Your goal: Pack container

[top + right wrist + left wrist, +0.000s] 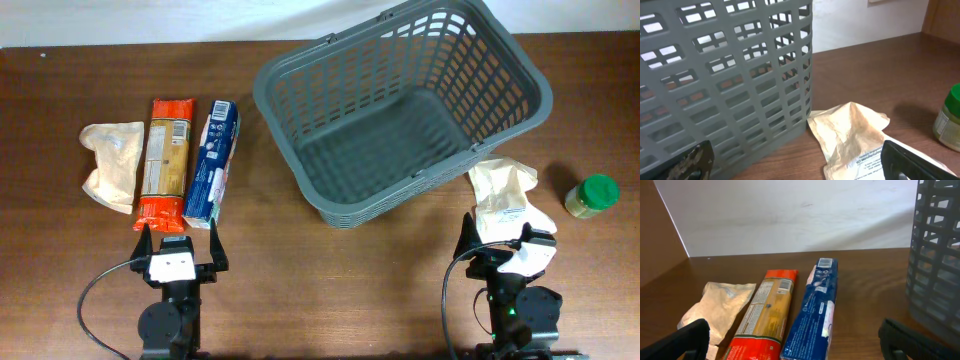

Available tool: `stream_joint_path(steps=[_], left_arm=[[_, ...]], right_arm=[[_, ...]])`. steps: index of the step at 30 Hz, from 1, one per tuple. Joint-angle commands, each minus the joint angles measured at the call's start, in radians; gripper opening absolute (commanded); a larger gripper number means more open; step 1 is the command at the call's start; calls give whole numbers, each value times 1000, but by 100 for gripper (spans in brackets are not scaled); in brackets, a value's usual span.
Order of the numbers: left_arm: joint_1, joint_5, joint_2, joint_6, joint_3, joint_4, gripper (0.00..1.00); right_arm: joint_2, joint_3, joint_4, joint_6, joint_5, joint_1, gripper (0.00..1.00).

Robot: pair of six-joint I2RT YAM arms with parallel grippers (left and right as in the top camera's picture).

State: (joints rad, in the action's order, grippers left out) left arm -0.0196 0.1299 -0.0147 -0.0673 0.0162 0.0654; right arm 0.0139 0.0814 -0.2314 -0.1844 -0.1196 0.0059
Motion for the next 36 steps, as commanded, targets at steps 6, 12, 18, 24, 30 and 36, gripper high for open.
stream_joint_path(steps=[6,12,18,24,30,36], left_arm=[[0,-446,-49,146,2,3,99],[0,-475,-56,210,59,35,99],[0,-371,-140,180,348,335,99],[0,-297,-423,119,734,562,99],[0,-298,-775,119,1141,831,99],[0,-306,-997,120,1553,1072,99]], right_arm=[[-8,-6,-18,-79,121,-7,99],[-8,8,-24,-221,329,-7,99],[32,158,-197,-220,369,-7,99],[294,625,-527,-127,211,-7,99],[681,1233,-916,-80,174,-7,99],[990,1744,-1205,-78,206,-7,99]])
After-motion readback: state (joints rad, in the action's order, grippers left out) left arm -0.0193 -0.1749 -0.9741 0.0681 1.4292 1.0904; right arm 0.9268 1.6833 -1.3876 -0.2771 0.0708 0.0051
